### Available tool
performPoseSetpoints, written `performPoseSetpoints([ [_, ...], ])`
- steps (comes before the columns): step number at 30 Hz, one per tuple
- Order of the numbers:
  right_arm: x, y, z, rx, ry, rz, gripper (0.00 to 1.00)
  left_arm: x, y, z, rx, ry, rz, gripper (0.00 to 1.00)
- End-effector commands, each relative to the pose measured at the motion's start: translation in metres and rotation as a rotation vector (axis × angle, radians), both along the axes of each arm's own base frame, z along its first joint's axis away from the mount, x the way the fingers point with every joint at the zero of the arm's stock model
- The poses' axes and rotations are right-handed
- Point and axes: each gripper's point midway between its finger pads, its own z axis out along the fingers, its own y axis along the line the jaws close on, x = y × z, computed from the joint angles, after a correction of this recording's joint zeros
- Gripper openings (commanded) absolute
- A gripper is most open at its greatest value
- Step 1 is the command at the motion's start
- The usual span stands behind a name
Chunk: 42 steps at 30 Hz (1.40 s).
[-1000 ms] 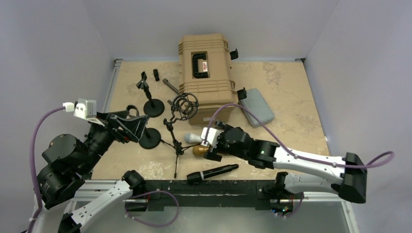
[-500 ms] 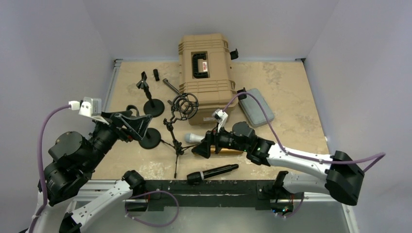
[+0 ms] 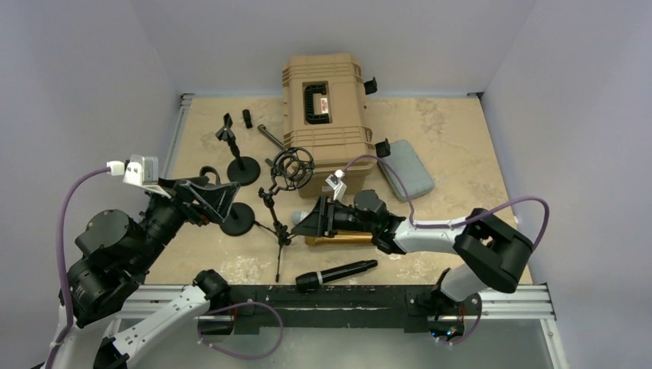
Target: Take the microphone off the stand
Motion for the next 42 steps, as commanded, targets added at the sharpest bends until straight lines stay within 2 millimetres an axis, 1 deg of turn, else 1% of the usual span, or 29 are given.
performPoseSetpoints([
  [1,0.018,0.016,0.033,0.134,0.043,-0.058,0.65,0.000,0.004,0.000,-0.011,-0.005,0.017,0.91],
  [5,0.030,0.022,0.026,0.106,0.062,-0.097,0.61,-0.001,0.005,0.001,-0.007,-0.007,0.018,0.91],
  [7,0.031,0.027,0.027,0.112,0.064,-0.091,0.59,-0.001,0.006,-0.001,-0.005,-0.006,0.023,0.91],
  [8,0.031,0.031,0.028,0.121,0.064,-0.080,0.55,-0.001,0.006,-0.001,-0.005,-0.007,0.025,0.91],
  [10,0.027,0.039,0.028,0.128,0.068,-0.051,0.52,-0.001,0.007,-0.002,0.000,-0.007,0.029,0.91],
  [13,0.019,0.049,0.022,0.122,0.074,-0.023,0.49,-0.001,0.009,-0.002,0.003,-0.009,0.034,0.91],
  [16,0.012,0.055,0.015,0.111,0.077,-0.011,0.49,-0.003,0.011,-0.002,0.005,-0.010,0.038,0.91],
  [19,0.008,0.059,0.010,0.103,0.080,-0.002,0.45,-0.003,0.014,-0.004,0.009,-0.009,0.047,0.91],
  [22,0.009,0.058,0.009,0.100,0.076,-0.008,0.45,-0.003,0.014,-0.004,0.011,-0.009,0.048,0.91],
  [26,0.009,0.054,0.008,0.074,0.057,-0.017,0.48,-0.003,0.013,-0.005,0.013,-0.007,0.045,0.91],
  [31,0.010,0.050,0.015,0.069,0.028,-0.030,0.47,-0.002,0.013,-0.006,0.015,-0.005,0.045,0.91],
  [34,0.010,0.049,0.017,0.069,0.022,-0.030,0.45,-0.002,0.012,-0.006,0.017,-0.002,0.043,0.91],
  [39,0.007,0.049,0.015,0.072,0.031,-0.019,0.39,-0.001,0.010,-0.007,0.018,0.001,0.037,0.91],
  [42,0.007,0.049,0.013,0.071,0.031,-0.018,0.38,-0.001,0.010,-0.007,0.018,0.003,0.036,0.91],
])
